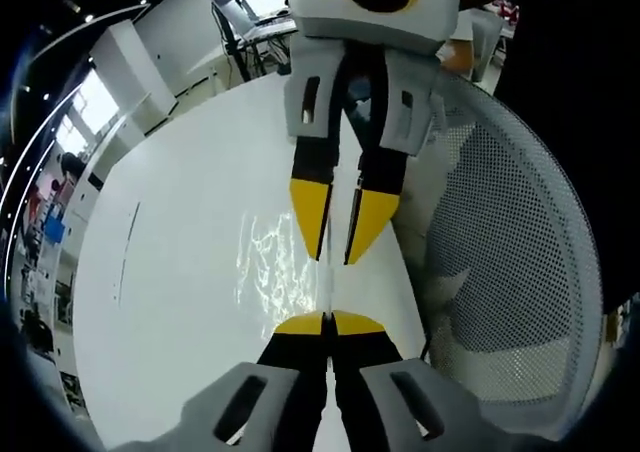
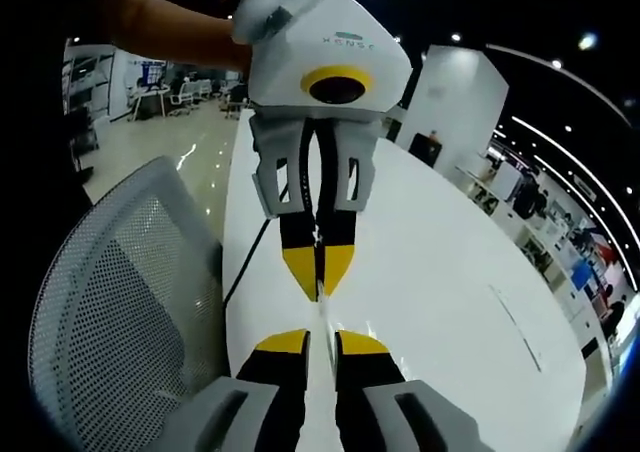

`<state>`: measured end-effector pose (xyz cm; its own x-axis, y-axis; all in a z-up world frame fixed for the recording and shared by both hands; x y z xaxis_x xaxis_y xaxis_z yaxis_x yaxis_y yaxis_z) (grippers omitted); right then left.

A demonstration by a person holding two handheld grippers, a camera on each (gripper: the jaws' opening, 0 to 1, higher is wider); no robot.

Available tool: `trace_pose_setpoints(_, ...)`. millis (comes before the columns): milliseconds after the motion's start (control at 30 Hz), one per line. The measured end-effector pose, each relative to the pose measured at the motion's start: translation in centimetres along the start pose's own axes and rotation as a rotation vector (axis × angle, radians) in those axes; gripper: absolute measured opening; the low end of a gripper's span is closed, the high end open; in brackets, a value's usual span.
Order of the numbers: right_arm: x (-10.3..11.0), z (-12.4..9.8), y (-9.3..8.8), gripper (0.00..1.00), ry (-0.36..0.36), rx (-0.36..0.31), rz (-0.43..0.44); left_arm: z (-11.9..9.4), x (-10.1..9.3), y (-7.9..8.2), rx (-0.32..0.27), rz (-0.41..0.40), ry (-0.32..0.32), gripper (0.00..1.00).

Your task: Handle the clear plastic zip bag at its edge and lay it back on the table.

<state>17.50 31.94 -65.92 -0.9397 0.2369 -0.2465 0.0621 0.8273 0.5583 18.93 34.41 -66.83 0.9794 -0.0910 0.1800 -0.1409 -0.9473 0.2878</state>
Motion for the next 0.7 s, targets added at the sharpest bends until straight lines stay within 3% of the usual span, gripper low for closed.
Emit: trace_pose_setpoints(700,0.03,0.08,0.66,0.03,0.004,-0.004,-0.044,-0.08,-0.49,1.0,0.005,0.017,-0.016,0.0)
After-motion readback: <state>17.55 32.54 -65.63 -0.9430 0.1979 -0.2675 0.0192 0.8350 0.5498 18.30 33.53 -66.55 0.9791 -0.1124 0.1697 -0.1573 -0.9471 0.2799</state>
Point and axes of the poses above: the point that each gripper's makers call its tool centre point, and the gripper's own axes: z roughly forward along the fingers, x roughly to its left, y roughly out of its top, the point moved 1 cm from there along -z, roughly backward along the fingers, and after that the axes turned 15 degrees about x, right-handed, at the moved point
